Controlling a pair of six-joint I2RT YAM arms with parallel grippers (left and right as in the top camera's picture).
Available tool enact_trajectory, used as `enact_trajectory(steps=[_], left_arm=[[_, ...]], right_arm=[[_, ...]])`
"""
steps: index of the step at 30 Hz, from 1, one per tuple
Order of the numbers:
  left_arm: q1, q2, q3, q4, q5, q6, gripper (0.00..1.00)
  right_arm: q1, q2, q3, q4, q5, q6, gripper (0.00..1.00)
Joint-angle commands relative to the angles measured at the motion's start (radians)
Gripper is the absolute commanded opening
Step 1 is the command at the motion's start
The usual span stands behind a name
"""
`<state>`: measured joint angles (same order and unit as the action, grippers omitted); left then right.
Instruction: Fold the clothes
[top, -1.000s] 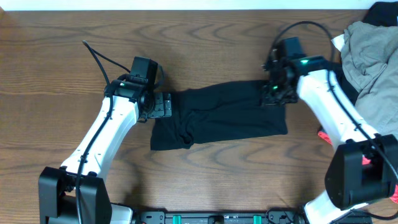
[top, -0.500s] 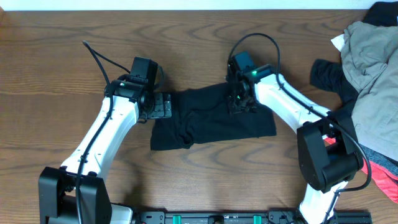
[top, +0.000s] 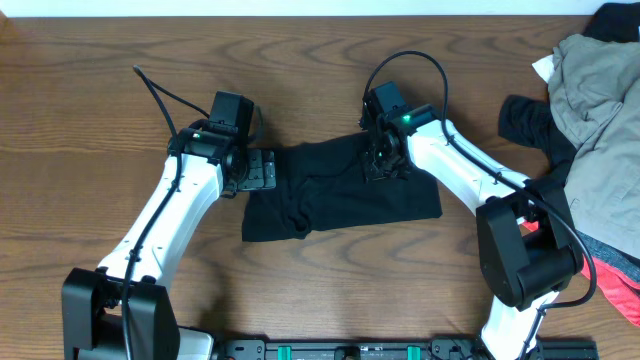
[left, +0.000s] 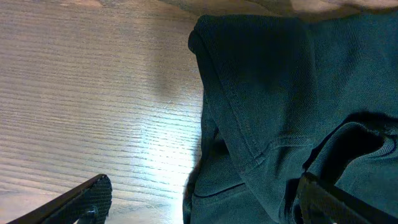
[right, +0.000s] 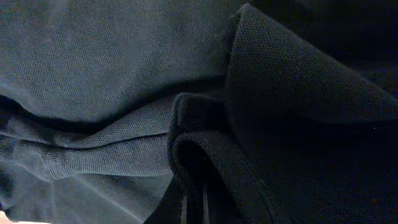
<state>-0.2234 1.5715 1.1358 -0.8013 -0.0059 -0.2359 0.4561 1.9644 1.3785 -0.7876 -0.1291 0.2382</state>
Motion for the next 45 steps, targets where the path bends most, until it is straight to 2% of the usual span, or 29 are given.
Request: enact_trajectory(steps=[1,15,23,28,32,33,35,36,38,45], left_arm=[[0.004,0.003,0.013,-0.003,-0.001,0.002,0.96],[0.004,0.003,0.013,-0.002,-0.001,0.001,0.96],[0.004,0.003,0.013,-0.002,-0.001,0.002,0.96],[0.004,0.003,0.012,-0.002,-0.001,0.002,0.96],[0.004,0.003,0.011,-0.002,-0.001,0.002,0.96],[0.004,0.003,0.011,-0.002,-0.001,0.001,0.96],[0.004,0.003,0.011,-0.003,-0.001,0.001,0.96],[0.004,0.003,0.011,-0.004,-0.001,0.001,0.96],[0.004,0.003,0.011,-0.006,-0.001,0.001,0.96],[0.004,0.003,0.011,-0.006,-0.001,0.001,0.96]], right_arm=[[0.015,0.001,0.005,-0.002,0.002,0.008,0.01],[0.009,-0.137,0.014,-0.016,0.002,-0.037,0.01],[0.042,-0.125,0.014,-0.013,-0.01,-0.045,0.01],[0.072,-0.122,0.014,-0.015,-0.011,-0.058,0.05],[0.082,-0.122,0.014,-0.02,-0.035,-0.095,0.18],[0.082,-0.122,0.014,-0.025,-0.036,-0.105,0.23],[0.08,-0.122,0.014,-0.038,-0.035,-0.125,0.4],[0.079,-0.122,0.014,-0.045,-0.035,-0.13,0.43],[0.072,-0.122,0.014,-0.058,-0.032,-0.133,0.48],[0.037,-0.122,0.014,-0.091,0.079,-0.108,0.45]])
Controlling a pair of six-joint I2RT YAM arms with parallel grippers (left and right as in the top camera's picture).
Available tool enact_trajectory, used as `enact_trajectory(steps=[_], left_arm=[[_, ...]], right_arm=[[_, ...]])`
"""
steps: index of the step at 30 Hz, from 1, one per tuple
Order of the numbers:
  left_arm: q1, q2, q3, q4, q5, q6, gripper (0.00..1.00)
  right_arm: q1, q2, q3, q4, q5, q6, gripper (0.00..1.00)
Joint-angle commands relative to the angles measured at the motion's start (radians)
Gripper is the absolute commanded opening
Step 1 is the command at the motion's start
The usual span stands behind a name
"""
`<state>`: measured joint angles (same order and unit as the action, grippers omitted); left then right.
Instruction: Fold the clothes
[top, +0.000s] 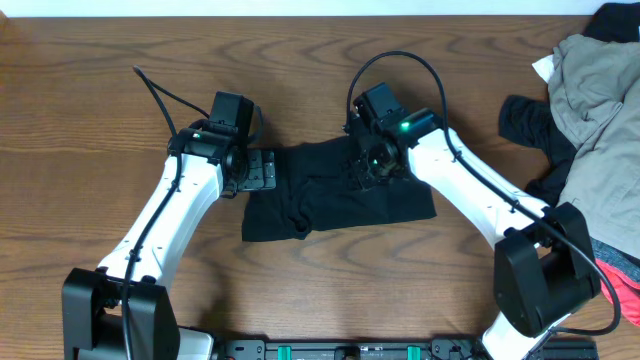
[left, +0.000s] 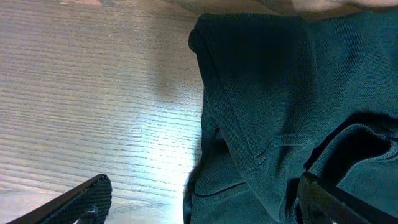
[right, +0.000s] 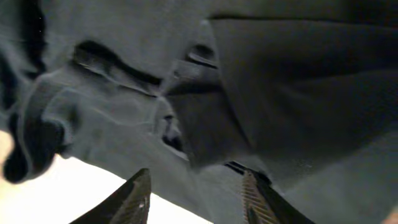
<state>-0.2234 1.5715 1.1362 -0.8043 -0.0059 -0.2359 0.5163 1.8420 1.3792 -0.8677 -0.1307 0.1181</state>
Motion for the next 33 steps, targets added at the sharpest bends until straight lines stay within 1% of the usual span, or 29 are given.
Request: enact_trajectory(steps=[1,4,5,10,14,18,20,22,25,33], left_arm=[[0.004,0.003,0.01,-0.003,-0.001,0.001,0.96],[0.004,0.003,0.01,-0.003,-0.001,0.001,0.96],[0.004,0.003,0.01,-0.003,-0.001,0.001,0.96],[0.004,0.003,0.01,-0.003,-0.001,0.001,0.96],[0.004,0.003,0.01,-0.003,-0.001,0.001,0.96],[0.004,0.003,0.008,-0.003,-0.001,0.001,0.96],[0.004,0.003,0.008,-0.003,-0.001,0.001,0.96],[0.004,0.003,0.008,-0.003,-0.001,0.002,0.96],[0.004,0.003,0.008,-0.003,-0.001,0.002,0.96],[0.004,0.003,0.008,-0.003,-0.001,0.001,0.96]], right_arm=[[-0.034,0.001,0.014,-0.024,0.118,0.029,0.45],[-0.068,0.001,0.014,-0.072,0.215,0.082,0.43],[-0.082,0.001,0.014,-0.084,0.22,0.096,0.42],[-0.132,0.006,0.012,-0.086,0.12,0.105,0.41],[-0.137,0.025,0.011,-0.067,0.055,0.106,0.4],[-0.136,0.065,0.011,-0.053,0.058,0.108,0.36],[-0.137,0.092,0.01,-0.052,0.106,0.152,0.34],[-0.14,0.108,0.01,-0.047,0.144,0.178,0.33],[-0.143,0.111,0.01,-0.026,0.138,0.176,0.33],[-0.143,0.111,0.01,-0.002,-0.041,0.127,0.37]])
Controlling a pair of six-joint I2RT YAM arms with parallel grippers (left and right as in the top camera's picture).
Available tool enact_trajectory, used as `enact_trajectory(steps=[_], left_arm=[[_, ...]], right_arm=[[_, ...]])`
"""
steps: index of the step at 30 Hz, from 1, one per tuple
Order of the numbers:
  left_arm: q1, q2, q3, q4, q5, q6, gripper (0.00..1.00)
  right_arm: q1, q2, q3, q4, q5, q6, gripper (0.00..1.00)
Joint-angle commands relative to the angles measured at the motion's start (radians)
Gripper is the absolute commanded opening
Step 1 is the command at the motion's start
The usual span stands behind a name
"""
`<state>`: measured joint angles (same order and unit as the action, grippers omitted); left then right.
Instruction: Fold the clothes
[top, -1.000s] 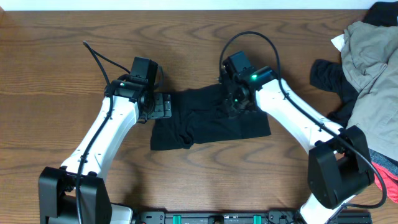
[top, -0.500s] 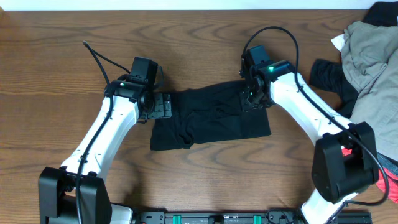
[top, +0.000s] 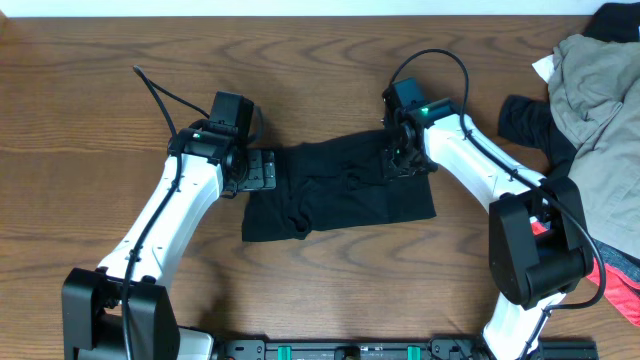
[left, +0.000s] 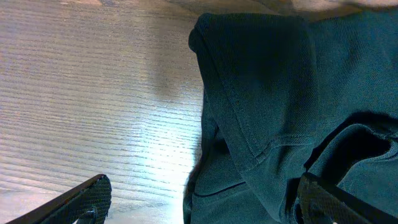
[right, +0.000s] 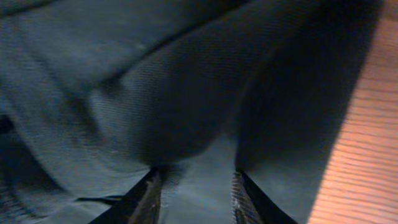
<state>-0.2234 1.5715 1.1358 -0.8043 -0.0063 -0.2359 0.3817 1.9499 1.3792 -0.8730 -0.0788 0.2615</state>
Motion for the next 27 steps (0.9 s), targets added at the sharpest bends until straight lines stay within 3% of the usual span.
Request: enact_trajectory(steps=[1,18,21,24,27], left_arm=[[0.004,0.003,0.009,-0.003,-0.001,0.001,0.96],[0.004,0.003,0.007,-0.003,-0.001,0.002,0.96],[0.004,0.003,0.007,-0.003,-0.001,0.001,0.96],[0.004,0.003,0.007,-0.003,-0.001,0.001,0.96],[0.004,0.003,0.007,-0.003,-0.001,0.001,0.96]], right_arm=[[-0.008,0.003,0.01,0.003,-0.111,-0.016,0.37],[-0.008,0.004,0.01,0.029,-0.138,-0.014,0.38],[-0.008,0.009,0.01,0.033,-0.134,-0.004,0.27],[-0.006,0.021,0.01,0.048,-0.135,-0.003,0.01],[-0.002,0.032,0.01,0.067,-0.134,0.008,0.01]])
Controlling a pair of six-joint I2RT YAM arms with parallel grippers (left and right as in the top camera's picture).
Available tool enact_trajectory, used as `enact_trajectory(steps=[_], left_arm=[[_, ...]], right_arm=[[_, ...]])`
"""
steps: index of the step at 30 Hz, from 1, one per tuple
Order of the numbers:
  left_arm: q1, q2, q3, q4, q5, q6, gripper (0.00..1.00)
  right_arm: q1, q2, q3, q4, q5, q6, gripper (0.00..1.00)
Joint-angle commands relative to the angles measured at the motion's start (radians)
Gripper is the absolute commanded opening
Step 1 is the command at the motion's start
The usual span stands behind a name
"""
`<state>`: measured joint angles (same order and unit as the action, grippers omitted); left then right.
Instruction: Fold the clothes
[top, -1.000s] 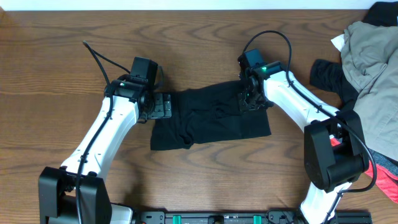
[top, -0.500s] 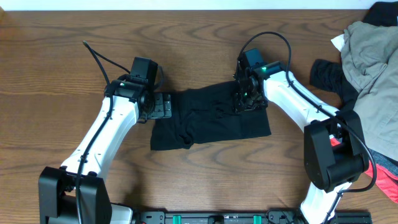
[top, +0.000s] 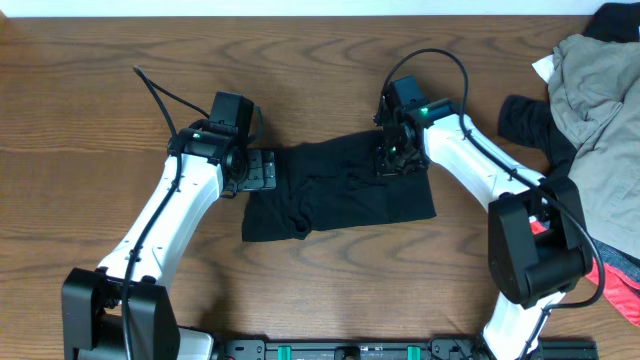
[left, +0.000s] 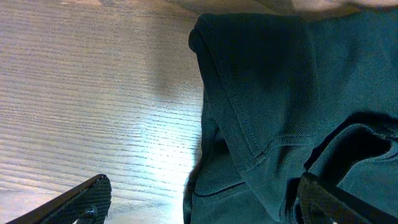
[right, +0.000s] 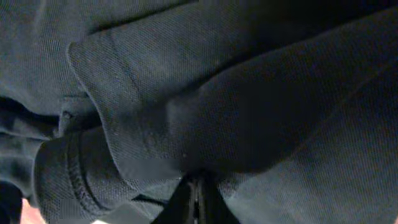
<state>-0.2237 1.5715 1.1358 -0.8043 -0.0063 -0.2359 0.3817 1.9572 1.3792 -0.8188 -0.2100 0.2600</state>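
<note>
A black shirt (top: 340, 195) lies crumpled flat on the wooden table (top: 120, 100). My right gripper (top: 392, 160) sits on its upper right part. In the right wrist view this gripper (right: 196, 198) is shut, with a fold of the black shirt (right: 186, 93) pinched between its fingers. My left gripper (top: 262, 170) rests at the shirt's left edge. In the left wrist view that gripper (left: 199, 205) is wide open, one finger (left: 84, 198) over bare wood, the other (left: 339, 199) over the dark cloth (left: 273, 81).
A heap of clothes fills the right edge: a grey-tan garment (top: 600, 110), a black one (top: 530, 125) and something red (top: 615, 285) lower down. Dark arm bases stand along the front edge.
My right gripper was open over the shirt's upper right part and is now shut on a fold there, shifted slightly left. The left gripper and the shirt's outline have not changed.
First my right gripper was shut on cloth at the shirt's upper middle. Then it stood open a little further left. Later it was open near the upper right edge, and now it pinches a fold there. The left gripper stayed open at the left edge throughout.
</note>
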Motion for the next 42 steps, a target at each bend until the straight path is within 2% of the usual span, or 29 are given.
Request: enact_trajectory(steps=[1,10,20,24,29,33,36,42], left_arm=[[0.004,0.003,0.007,-0.003,-0.001,0.001,0.96],[0.004,0.003,0.007,-0.003,-0.001,0.001,0.96],[0.004,0.003,0.007,-0.005,-0.001,0.001,0.96],[0.005,0.003,0.007,-0.018,-0.001,0.002,0.96],[0.004,0.003,0.007,-0.021,-0.001,0.002,0.96],[0.004,0.003,0.007,-0.013,-0.001,0.002,0.96],[0.005,0.003,0.007,-0.006,-0.001,0.002,0.96],[0.004,0.003,0.007,-0.006,-0.001,0.002,0.96]], right_arm=[[0.0,0.024,0.01,0.029,-0.003,0.009,0.01],[0.008,0.023,0.012,0.209,-0.076,-0.015,0.01],[0.006,0.024,0.012,0.348,-0.049,-0.041,0.01],[-0.028,-0.041,0.021,0.272,-0.005,-0.048,0.01],[-0.109,-0.186,0.023,0.086,0.125,-0.02,0.01],[-0.15,-0.2,0.013,-0.056,0.154,-0.017,0.01],[-0.15,-0.174,-0.034,-0.058,0.153,-0.01,0.01],[-0.107,-0.089,-0.12,0.057,0.07,-0.002,0.01]])
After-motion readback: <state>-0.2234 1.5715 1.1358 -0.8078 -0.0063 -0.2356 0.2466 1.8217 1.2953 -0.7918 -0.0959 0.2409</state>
